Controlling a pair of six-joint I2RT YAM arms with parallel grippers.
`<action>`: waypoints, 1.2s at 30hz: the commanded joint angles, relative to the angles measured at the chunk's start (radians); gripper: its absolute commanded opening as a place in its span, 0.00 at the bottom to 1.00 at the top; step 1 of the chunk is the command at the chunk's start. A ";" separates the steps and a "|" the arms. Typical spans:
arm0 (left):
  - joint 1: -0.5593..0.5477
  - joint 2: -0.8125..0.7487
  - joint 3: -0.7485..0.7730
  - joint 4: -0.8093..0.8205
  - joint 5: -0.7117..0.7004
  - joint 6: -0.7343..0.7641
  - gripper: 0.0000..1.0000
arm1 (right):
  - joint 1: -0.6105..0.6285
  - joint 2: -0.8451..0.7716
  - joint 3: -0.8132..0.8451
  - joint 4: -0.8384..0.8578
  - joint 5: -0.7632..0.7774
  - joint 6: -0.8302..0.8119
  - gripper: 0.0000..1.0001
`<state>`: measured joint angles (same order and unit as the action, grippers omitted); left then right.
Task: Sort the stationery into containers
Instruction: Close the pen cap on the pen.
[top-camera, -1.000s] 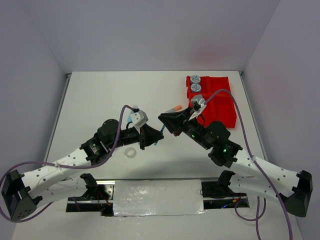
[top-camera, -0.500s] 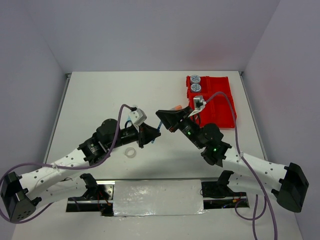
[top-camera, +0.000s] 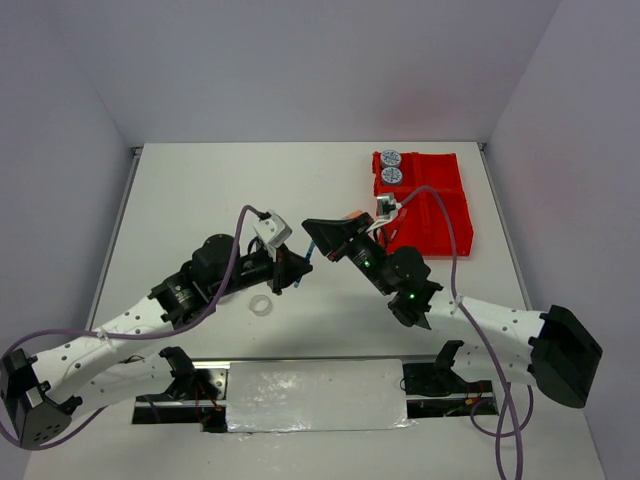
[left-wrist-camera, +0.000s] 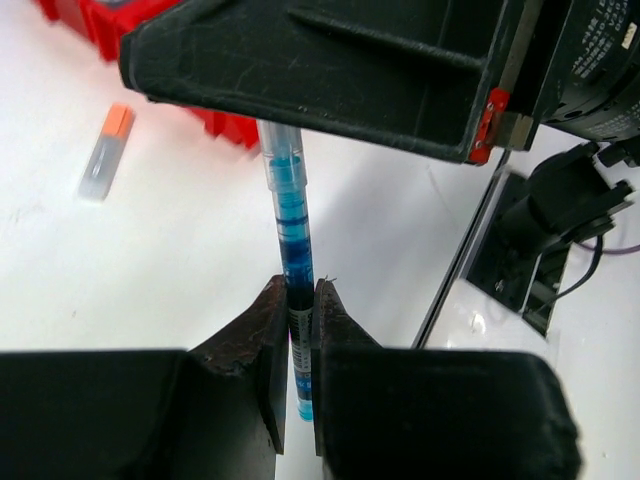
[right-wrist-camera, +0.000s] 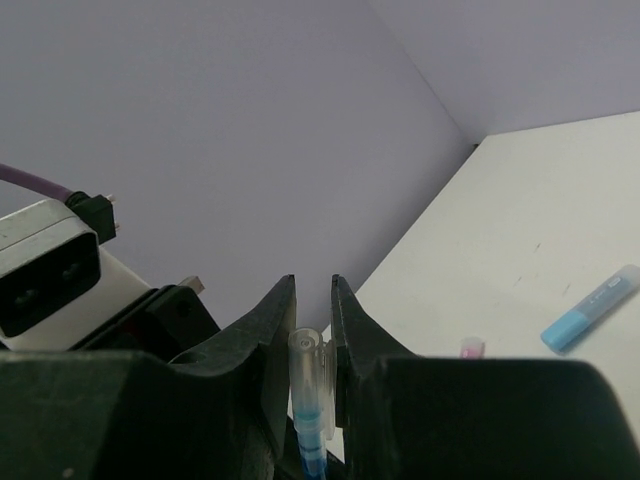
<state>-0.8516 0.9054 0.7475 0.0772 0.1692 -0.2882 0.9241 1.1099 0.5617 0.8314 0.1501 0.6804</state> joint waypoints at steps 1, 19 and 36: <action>0.003 -0.017 0.239 0.441 0.052 0.075 0.00 | 0.065 0.165 -0.097 -0.204 -0.182 0.047 0.00; 0.082 -0.042 0.017 0.441 0.132 0.029 0.00 | 0.108 0.000 0.154 -0.567 -0.048 -0.037 0.01; 0.080 -0.054 -0.115 0.480 0.237 -0.016 0.00 | 0.107 -0.148 0.454 -0.799 -0.060 -0.283 0.65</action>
<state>-0.7738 0.8700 0.6300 0.4530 0.3618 -0.3168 1.0252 1.0042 0.9379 0.0662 0.1234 0.4633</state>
